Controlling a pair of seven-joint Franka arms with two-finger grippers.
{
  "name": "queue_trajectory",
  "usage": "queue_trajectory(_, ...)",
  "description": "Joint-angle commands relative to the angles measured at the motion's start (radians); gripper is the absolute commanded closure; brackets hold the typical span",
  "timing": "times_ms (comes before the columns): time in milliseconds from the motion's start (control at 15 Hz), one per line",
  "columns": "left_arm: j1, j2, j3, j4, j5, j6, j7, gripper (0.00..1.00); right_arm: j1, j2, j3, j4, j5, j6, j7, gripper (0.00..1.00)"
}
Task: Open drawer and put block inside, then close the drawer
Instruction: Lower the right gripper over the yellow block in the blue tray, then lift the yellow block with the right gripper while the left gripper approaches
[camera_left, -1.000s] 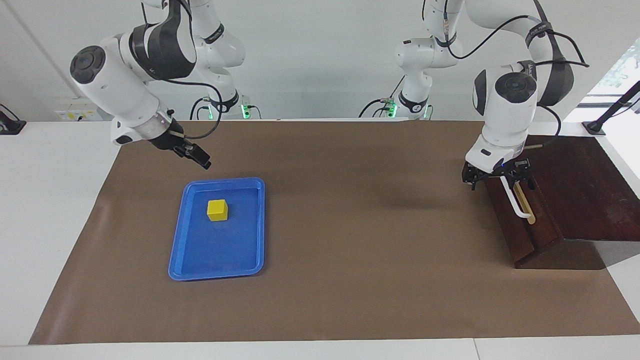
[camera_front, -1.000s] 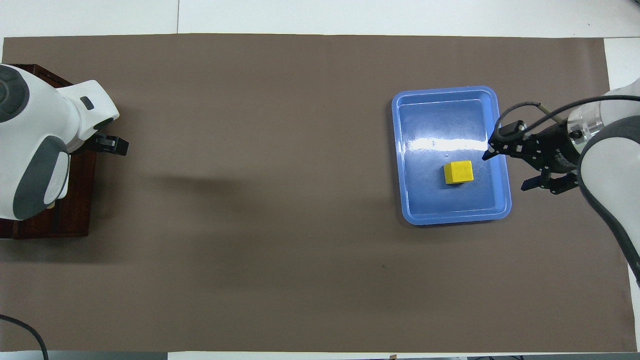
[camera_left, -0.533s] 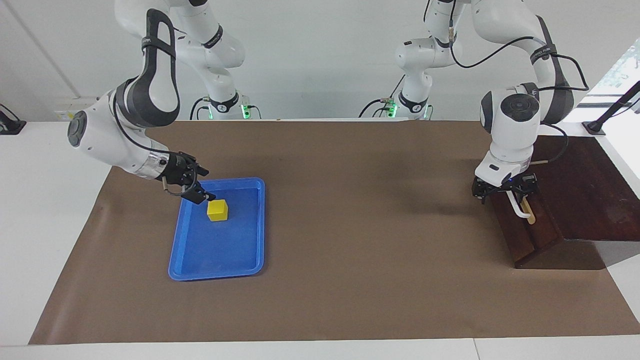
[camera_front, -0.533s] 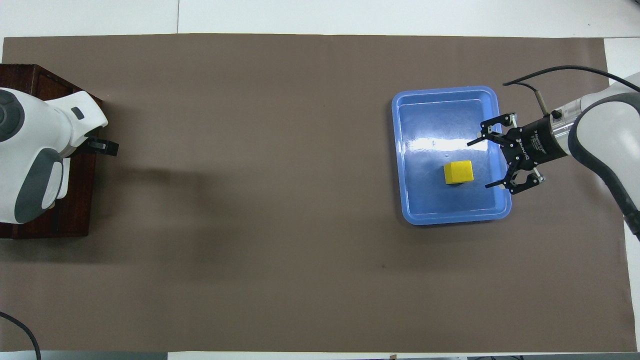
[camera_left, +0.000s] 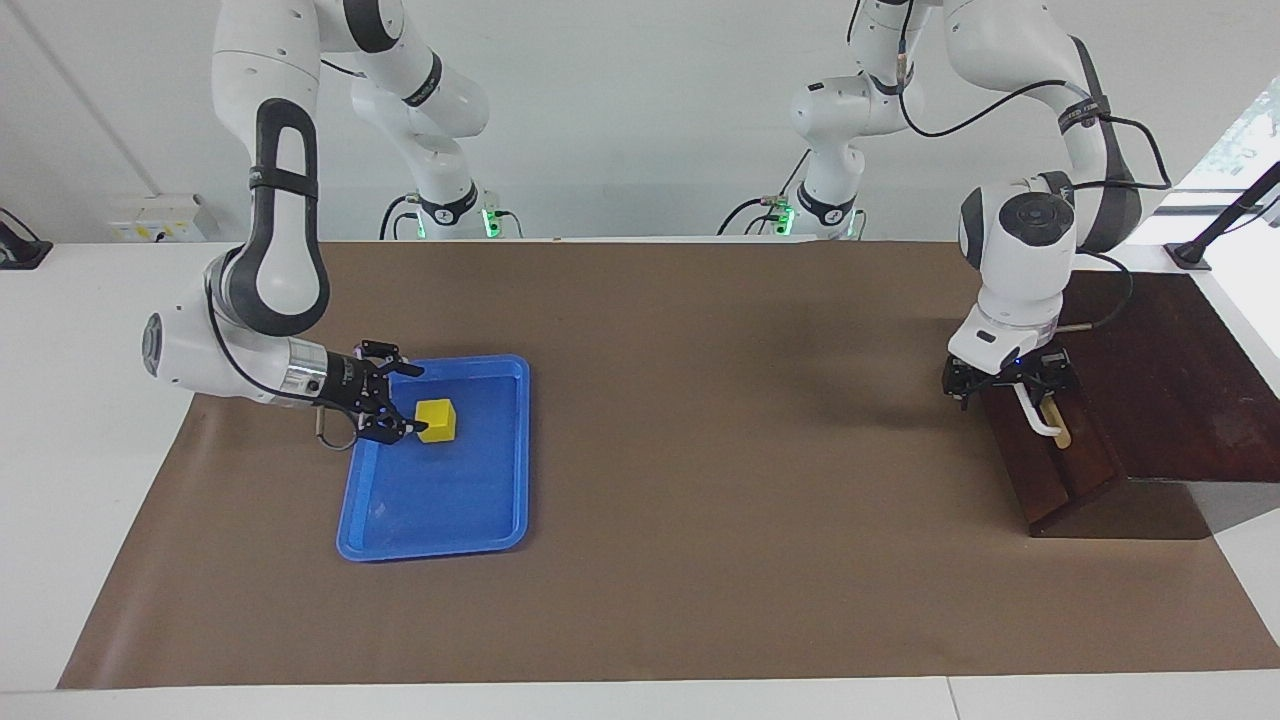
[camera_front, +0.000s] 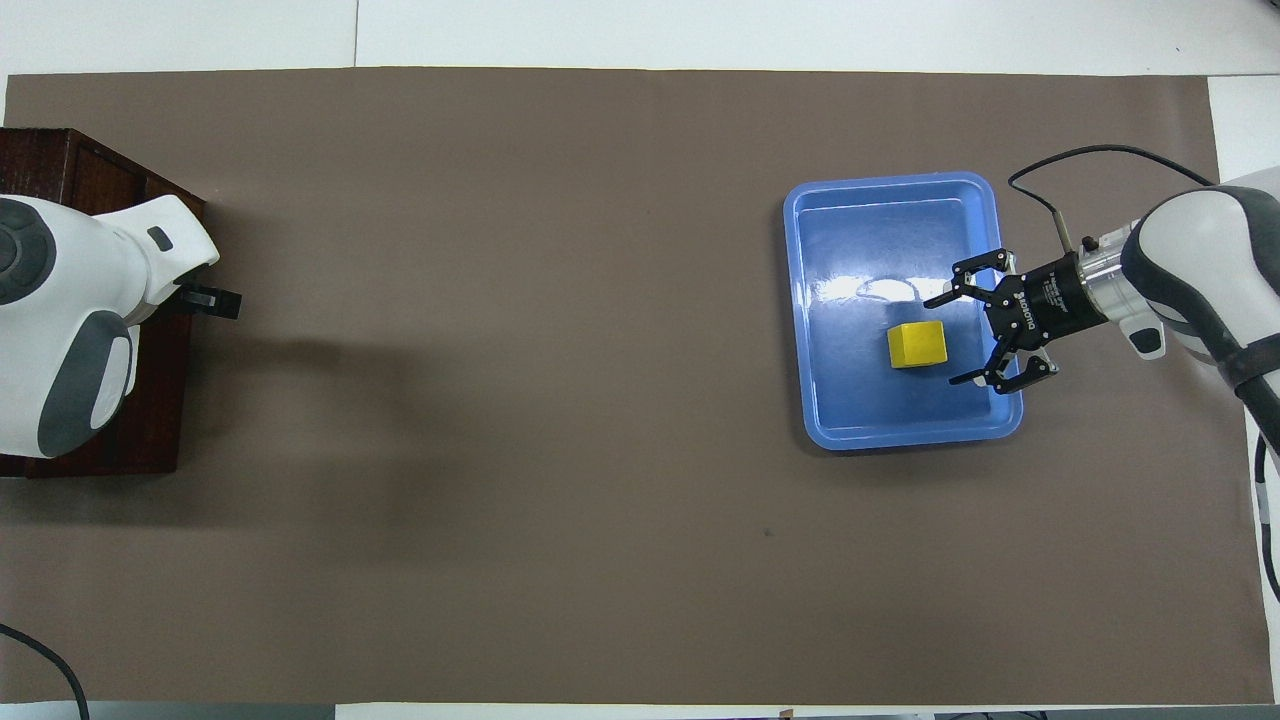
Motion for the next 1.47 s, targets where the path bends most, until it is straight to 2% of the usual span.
queue_trajectory(0, 0.016, -0.011, -0.005, -0.040, 0.019, 0.043, -0.004, 0.00, -0.018, 0.024, 0.004, 0.025, 0.025, -0.005, -0.018, 0.00)
queue_trajectory(200, 0.016, -0.009, -0.005, -0.031, 0.094, 0.042, -0.002, 0.00, -0.020, 0.034, 0.002, 0.012, 0.030, 0.061, -0.031, 0.00)
queue_trajectory(467, 0.009, -0.005, -0.005, -0.036, 0.099, 0.037, -0.004, 0.00, -0.030, 0.029, 0.002, -0.037, 0.053, 0.119, -0.114, 0.00)
queue_trajectory(733, 0.009, -0.005, -0.008, -0.042, 0.099, 0.048, -0.018, 0.00, -0.020, 0.020, 0.002, -0.060, 0.074, 0.121, -0.134, 0.00)
queue_trajectory(1000, -0.095, -0.002, -0.015, -0.039, 0.088, 0.031, -0.208, 0.00, -0.014, 0.020, 0.002, -0.064, 0.074, 0.128, -0.156, 0.00)
queue_trajectory(1200, -0.190, -0.002, -0.013, -0.016, -0.014, -0.038, -0.246, 0.00, -0.012, 0.018, 0.002, -0.077, 0.076, 0.141, -0.163, 0.00)
queue_trajectory(1400, -0.250, -0.003, -0.013, -0.011, -0.032, -0.055, -0.300, 0.00, -0.011, 0.018, 0.002, -0.081, 0.077, 0.144, -0.163, 0.00)
